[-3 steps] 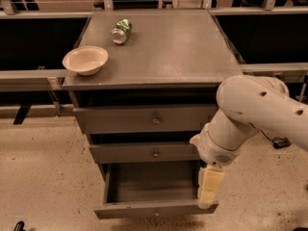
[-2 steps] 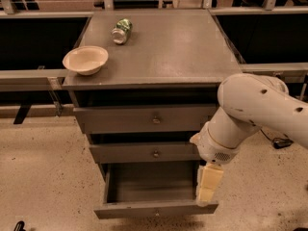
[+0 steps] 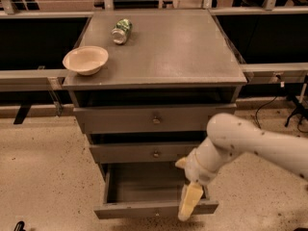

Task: Close bottom drawer

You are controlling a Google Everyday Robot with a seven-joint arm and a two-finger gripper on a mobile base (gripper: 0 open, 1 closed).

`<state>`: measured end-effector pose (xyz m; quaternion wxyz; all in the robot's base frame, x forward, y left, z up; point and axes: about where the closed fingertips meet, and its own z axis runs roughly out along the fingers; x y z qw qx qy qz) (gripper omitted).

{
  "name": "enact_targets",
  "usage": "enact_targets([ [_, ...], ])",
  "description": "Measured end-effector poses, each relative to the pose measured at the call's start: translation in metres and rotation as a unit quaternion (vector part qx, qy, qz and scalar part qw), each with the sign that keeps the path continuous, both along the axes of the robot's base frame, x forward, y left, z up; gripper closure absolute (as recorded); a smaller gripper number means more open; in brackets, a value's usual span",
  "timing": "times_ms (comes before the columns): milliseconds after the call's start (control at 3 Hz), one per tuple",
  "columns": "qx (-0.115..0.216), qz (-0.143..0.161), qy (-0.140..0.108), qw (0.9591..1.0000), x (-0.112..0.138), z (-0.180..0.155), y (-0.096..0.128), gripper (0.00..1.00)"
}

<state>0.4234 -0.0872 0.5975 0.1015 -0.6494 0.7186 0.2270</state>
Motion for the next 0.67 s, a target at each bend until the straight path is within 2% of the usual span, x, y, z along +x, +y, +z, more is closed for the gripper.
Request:
enact_targets([
  [333, 0.038, -0.01, 0.002, 0.9992, -0.025, -0.072, 0.017, 0.0],
  [667, 0.046, -0.029, -0.02, 0.9983, -0.007, -0.081, 0.023, 0.0],
])
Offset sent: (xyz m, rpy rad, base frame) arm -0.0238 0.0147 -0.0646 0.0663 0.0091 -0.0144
